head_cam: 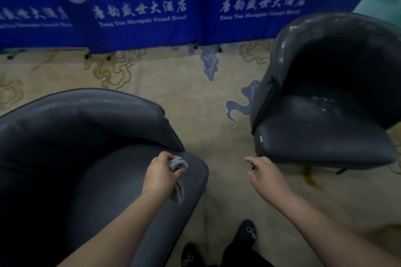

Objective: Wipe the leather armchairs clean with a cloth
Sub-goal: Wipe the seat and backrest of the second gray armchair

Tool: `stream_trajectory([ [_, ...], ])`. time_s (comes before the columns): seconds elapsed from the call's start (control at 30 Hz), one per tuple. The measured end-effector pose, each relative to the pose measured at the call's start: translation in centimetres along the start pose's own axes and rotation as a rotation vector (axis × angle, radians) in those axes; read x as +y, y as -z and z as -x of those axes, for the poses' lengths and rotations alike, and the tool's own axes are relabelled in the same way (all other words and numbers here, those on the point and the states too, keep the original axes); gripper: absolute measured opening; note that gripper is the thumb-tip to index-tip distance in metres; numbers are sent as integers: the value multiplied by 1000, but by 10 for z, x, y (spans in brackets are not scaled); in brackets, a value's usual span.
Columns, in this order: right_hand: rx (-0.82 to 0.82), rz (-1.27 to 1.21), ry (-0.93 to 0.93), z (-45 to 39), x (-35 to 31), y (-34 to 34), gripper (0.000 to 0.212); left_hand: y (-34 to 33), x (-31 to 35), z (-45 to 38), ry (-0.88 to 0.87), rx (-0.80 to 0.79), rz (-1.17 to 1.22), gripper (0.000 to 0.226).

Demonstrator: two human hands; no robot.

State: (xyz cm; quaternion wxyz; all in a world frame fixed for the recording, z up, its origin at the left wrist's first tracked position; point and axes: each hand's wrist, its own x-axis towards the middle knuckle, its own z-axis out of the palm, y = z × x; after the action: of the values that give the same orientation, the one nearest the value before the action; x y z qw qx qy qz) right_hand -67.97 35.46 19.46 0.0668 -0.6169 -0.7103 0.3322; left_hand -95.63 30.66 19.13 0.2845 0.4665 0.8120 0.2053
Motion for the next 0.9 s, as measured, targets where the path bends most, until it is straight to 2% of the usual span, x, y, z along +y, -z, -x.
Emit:
stream_trajectory([
  [0.2, 102, -37, -74, -12, 57, 54, 42, -52, 71, -29, -51, -48, 45, 21],
  [0.53, 243, -127, -143, -34, 148, 127, 43, -149, 193, -65, -156, -168, 50, 27],
  [0.9, 310, -254, -267, -58, 227, 165, 41, -220, 289, -95, -195, -290, 51, 18],
])
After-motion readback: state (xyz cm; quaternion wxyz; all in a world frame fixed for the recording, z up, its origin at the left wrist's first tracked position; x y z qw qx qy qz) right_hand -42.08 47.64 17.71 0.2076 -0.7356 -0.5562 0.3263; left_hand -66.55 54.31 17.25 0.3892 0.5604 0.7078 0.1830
